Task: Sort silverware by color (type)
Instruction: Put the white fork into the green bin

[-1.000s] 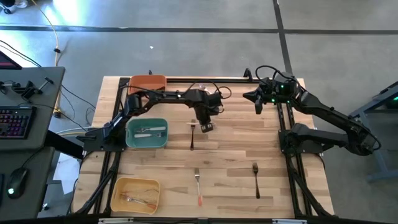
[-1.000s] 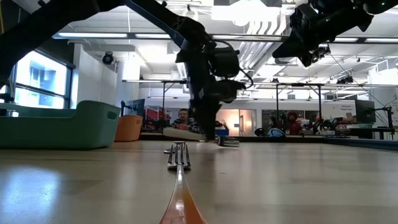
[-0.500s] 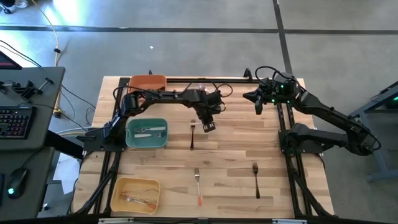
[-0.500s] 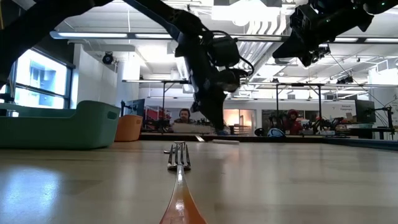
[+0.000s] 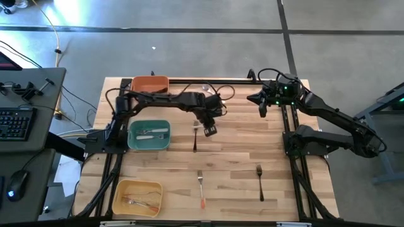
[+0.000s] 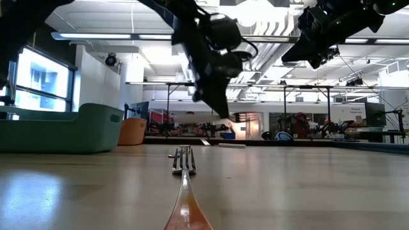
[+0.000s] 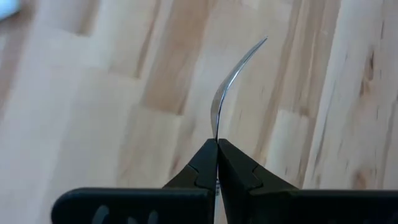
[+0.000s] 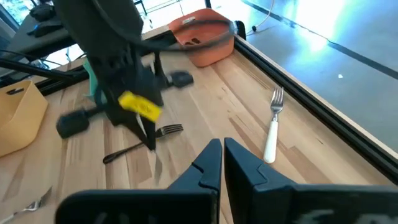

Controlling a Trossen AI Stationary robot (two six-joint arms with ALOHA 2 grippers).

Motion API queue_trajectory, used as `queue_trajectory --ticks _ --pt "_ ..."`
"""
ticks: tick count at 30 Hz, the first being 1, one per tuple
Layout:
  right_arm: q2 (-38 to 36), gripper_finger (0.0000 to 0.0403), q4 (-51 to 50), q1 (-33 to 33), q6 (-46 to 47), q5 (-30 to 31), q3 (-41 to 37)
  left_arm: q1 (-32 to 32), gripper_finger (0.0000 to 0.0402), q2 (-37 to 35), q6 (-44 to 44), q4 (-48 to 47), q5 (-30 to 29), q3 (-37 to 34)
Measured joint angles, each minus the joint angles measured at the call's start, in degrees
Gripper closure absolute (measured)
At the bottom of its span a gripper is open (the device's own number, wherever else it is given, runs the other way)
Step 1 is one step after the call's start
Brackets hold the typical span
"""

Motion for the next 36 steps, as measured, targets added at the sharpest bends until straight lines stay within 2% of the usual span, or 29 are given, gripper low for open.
queue_trajectory --ticks 4,12,20,27,32,36 --pt "0.0 0.0403 0.17 -0.05 -0.73 0.01 0.0 0.66 0.0401 -4.38 0.31 -1.98 -0.96 -3.43" --pt "0.08 0.0403 0.21 -0.05 -1.54 0.24 0.0 1.29 0.0401 -18.25 -1.23 -1.23 -2.34 -20.22" --pt "2.04 0.0403 1.83 -0.05 -0.7 6.17 0.0 3.67 0.0401 -35.03 -0.9 -2.39 -3.73 -36.15" --pt "3.06 0.0403 4.18 0.17 7.22 10.19 0.0 7.84 0.0401 -46.83 0.17 -3.46 -2.09 -47.98" --pt "3.06 0.0403 5.92 0.19 10.83 12.45 0.0 9.92 0.0401 -50.51 1.41 -3.38 -0.93 -54.33" --pt "3.06 0.0403 6.83 0.29 13.23 13.61 0.0 11.6 0.0401 -48.16 2.52 -2.31 -0.41 -54.67"
